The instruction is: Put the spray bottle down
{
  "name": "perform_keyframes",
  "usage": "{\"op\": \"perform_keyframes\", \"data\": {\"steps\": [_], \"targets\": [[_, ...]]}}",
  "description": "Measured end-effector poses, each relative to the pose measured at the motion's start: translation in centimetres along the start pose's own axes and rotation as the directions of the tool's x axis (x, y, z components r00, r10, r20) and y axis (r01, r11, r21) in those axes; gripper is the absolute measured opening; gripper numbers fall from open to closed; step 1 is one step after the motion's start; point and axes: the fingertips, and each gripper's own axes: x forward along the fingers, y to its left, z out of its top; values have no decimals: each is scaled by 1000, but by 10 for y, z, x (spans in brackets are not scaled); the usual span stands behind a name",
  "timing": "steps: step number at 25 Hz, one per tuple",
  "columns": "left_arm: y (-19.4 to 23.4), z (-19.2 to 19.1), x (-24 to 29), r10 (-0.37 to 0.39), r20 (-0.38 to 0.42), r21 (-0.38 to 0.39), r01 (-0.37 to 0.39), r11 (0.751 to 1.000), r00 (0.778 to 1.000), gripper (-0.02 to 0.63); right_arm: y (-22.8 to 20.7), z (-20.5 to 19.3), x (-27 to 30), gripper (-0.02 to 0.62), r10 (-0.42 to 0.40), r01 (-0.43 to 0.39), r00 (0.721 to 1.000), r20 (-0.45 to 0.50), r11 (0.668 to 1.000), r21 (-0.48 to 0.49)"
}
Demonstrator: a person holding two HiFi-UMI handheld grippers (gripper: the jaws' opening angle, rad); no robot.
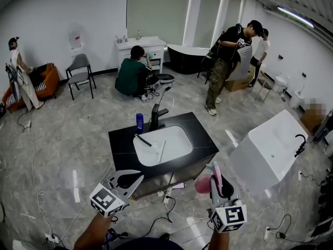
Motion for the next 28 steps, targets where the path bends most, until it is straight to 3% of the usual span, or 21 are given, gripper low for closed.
{"op": "perform_keyframes", "data": {"steps": [7,14,20,28], "targets": [[-32,4,41,7,-23,4,-7,1000,1000,5,-46,-14,-9,94,23,-23,1000,3,999,28],[-54,11,95,-67,-39,23,68,997,997,5,-95,-31,-20,94,-32,33,999,-17,998,57],[-48,15,154,-172,-17,12,172,985,985,5,-132,-30,-24,94,-136,137,990,-37,989,47],[-18,28,233,-346,29,38,345,938,938,5,-167,-21,-5,94,-310,311,950,-48,950,28]]}}
